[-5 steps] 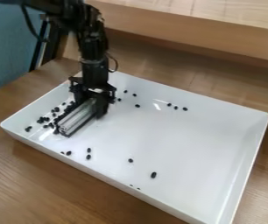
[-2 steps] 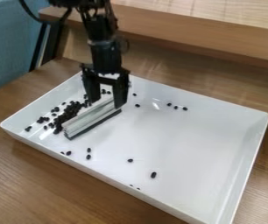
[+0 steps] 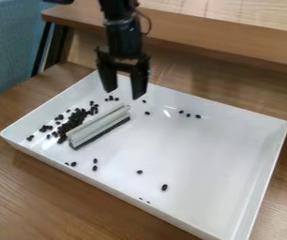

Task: Sweep into pile

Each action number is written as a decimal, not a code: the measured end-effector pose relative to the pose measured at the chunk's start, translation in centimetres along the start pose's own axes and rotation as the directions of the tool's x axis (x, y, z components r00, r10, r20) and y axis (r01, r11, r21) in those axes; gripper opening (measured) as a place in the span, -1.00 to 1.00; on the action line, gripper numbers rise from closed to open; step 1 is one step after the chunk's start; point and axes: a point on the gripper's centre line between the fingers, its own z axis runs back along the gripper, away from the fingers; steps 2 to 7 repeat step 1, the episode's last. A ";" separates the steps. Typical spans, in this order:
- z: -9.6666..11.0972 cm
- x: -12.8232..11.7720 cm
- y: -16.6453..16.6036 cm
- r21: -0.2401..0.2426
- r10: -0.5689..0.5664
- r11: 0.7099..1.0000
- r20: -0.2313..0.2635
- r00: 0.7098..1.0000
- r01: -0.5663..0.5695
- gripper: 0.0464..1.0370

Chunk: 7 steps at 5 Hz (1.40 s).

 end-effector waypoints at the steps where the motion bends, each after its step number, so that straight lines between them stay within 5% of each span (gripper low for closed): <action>1: 1.1 1.3 -4.2 -0.006 -0.115 0.993 0.011 0.993 0.115 0.93; 7: 1.1 1.3 -4.2 -0.006 -0.115 0.993 0.011 0.993 0.115 0.93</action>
